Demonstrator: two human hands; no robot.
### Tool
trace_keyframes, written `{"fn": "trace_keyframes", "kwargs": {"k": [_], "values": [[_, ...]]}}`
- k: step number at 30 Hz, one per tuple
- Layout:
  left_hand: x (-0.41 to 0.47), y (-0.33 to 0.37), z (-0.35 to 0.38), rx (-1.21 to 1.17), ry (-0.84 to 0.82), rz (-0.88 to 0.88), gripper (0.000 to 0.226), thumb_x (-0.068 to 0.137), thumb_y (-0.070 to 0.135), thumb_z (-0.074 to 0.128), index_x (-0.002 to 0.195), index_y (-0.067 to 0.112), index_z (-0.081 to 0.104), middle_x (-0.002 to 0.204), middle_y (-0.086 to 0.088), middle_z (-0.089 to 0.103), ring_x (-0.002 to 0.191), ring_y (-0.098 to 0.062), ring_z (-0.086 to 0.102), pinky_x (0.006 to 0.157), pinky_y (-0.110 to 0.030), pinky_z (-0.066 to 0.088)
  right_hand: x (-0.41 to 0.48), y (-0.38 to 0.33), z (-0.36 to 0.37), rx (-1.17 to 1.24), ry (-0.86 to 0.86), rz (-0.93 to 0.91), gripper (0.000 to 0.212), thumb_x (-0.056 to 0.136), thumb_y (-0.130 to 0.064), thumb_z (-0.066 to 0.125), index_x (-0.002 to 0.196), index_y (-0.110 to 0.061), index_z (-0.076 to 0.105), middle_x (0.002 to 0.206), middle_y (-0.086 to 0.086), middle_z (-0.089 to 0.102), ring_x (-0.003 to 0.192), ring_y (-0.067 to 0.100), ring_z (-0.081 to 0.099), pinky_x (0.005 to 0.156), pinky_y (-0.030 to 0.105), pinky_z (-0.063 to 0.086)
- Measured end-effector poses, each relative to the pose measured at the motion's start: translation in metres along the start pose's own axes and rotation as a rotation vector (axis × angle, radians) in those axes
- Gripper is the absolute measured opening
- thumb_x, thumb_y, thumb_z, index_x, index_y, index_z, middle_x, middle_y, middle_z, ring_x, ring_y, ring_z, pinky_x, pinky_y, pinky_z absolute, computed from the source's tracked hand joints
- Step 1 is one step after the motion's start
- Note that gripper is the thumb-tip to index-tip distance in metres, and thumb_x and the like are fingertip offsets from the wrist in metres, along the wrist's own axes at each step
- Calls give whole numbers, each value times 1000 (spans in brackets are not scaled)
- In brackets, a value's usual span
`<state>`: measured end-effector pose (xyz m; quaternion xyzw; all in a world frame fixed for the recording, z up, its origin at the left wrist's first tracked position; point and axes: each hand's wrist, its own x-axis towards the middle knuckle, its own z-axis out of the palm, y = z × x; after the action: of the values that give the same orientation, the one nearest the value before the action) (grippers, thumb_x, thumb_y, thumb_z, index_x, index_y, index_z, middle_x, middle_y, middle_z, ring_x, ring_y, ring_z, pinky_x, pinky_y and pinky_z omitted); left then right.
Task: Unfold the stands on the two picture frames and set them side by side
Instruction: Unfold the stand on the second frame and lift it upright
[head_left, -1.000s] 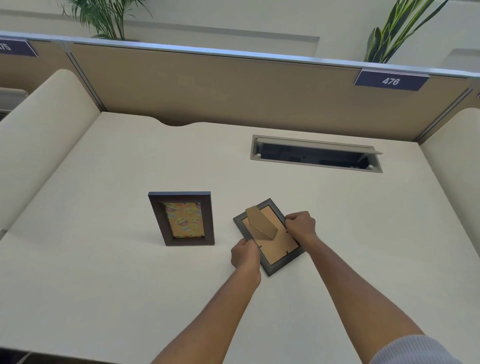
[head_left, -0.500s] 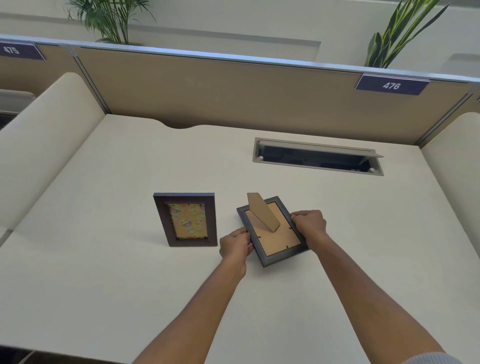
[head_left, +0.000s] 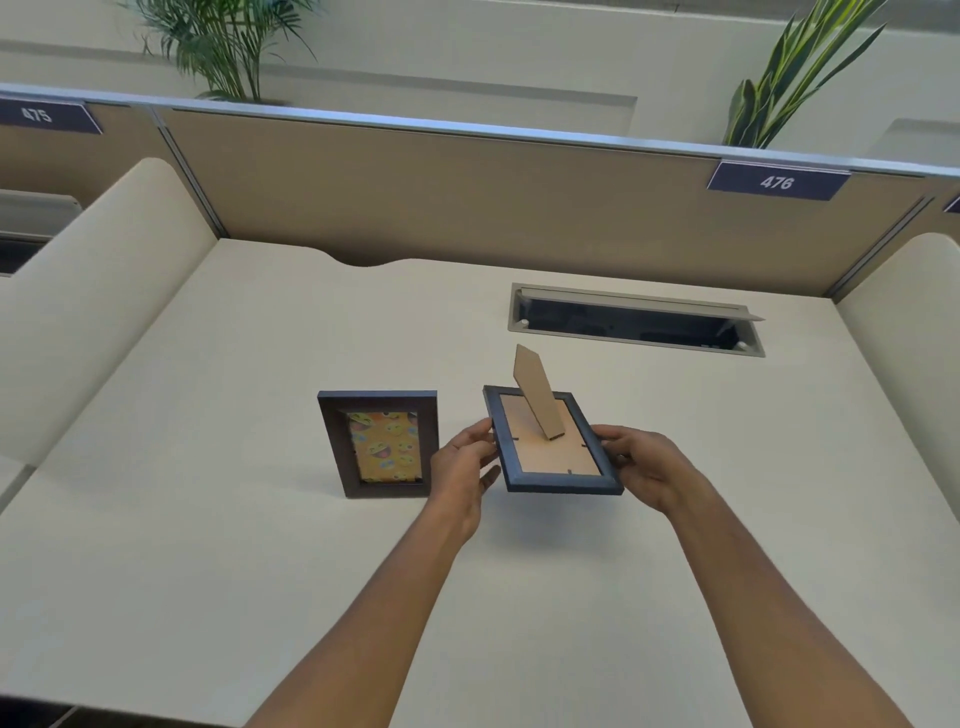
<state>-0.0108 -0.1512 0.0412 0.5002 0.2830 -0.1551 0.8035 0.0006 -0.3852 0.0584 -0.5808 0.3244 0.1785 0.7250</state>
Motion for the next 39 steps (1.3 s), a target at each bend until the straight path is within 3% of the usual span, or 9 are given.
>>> {"fn": "trace_keyframes", "kwargs": {"k": [7,12,16,23,27,30,34,37,39], "values": [[-4,-10,4,85,45,117,30,96,11,64,120,25,74,122,5,72,113,-12,65,85,-32,55,-4,7,-1,44,60,-53,34,95,14,47,118,3,70,114,16,69,98,28,67,77,35,60],[-4,-16,4,188,29,216,27,99,20,64,125,28,69,127,10,68,107,-3,66,101,-36,54,-9,12,4,110,21,-149,28,91,19,55,114,13,70,98,20,70,79,24,65,66,22,59],[-6,-19,1,309,41,269,20,99,35,63,117,35,72,122,11,72,119,-14,64,107,-37,50,-7,19,6,126,18,-229,20,94,8,62,113,12,69,93,14,70,90,25,66,100,35,54],[-11,-23,0,422,139,317,33,101,49,52,116,31,76,79,41,68,82,23,60,73,-15,45,-6,27,16,101,14,-292,28,98,-10,65,119,8,71,120,20,74,107,25,68,104,37,52],[-12,-24,0,458,195,324,39,101,50,52,115,24,78,75,29,70,62,0,58,62,-21,43,-4,31,21,86,48,-313,29,100,-10,63,120,9,70,124,21,72,107,24,66,111,41,49],[-11,-23,-1,482,210,323,42,101,52,49,116,23,77,80,19,69,63,-9,56,63,-27,43,-3,34,25,57,64,-321,30,100,-10,63,120,10,70,125,20,72,118,28,67,111,42,49],[-6,-20,-2,536,208,324,38,102,53,46,91,33,75,71,7,65,61,-17,51,62,-34,40,0,37,29,36,101,-336,27,100,-10,63,115,10,72,121,21,73,122,32,67,108,41,52],[-4,-18,-1,563,240,337,55,102,54,46,53,28,50,49,13,57,45,-6,40,54,-32,31,2,38,29,15,113,-338,23,99,-13,65,108,5,76,114,19,76,118,31,69,105,40,54],[-3,-17,-1,584,254,355,63,102,55,45,51,19,34,37,10,36,39,-9,32,52,-31,23,4,39,28,6,111,-340,17,98,-15,66,98,-4,80,107,14,78,110,27,71,105,41,55]]}}
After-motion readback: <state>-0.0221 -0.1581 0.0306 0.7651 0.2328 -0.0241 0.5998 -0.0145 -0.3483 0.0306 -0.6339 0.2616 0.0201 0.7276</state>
